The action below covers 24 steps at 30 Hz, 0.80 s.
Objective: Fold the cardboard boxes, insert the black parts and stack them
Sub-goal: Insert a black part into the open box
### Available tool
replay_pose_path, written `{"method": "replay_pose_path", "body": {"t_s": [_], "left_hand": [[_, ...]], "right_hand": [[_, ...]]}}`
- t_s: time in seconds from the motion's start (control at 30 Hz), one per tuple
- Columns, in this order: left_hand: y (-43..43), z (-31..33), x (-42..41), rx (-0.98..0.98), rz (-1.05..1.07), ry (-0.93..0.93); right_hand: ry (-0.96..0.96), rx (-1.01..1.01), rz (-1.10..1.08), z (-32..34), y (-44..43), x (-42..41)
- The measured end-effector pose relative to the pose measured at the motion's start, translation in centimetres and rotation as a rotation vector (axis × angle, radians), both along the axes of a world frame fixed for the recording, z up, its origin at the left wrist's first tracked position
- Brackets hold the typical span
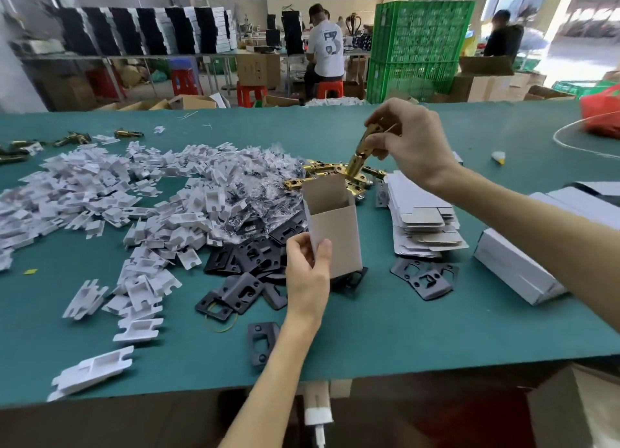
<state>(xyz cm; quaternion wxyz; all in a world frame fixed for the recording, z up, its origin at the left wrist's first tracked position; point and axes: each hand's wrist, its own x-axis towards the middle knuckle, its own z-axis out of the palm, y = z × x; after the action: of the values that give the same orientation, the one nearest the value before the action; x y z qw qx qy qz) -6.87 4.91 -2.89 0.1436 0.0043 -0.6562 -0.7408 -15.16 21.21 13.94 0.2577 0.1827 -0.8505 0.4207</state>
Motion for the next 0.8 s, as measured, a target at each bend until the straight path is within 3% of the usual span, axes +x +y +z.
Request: {"method": "replay_pose_path", "body": {"t_s": [0.17, 0.43, 0.8], "left_hand": [[-0.1, 0.3, 0.3, -0.047, -0.062, 0.03], [-0.3, 0.3, 0.2, -0.074, -0.02, 0.025], [-0.4, 0.1, -0.1, 0.01, -0.06, 0.071]], "right_hand": [[0.011, 0.078, 0.089, 0.9, -0.8, 4.1], [0.243, 0.06, 0.096, 1.8, -2.3, 6.6], [-0.012, 0.437, 0.15, -1.1, -2.7, 6.0]]}}
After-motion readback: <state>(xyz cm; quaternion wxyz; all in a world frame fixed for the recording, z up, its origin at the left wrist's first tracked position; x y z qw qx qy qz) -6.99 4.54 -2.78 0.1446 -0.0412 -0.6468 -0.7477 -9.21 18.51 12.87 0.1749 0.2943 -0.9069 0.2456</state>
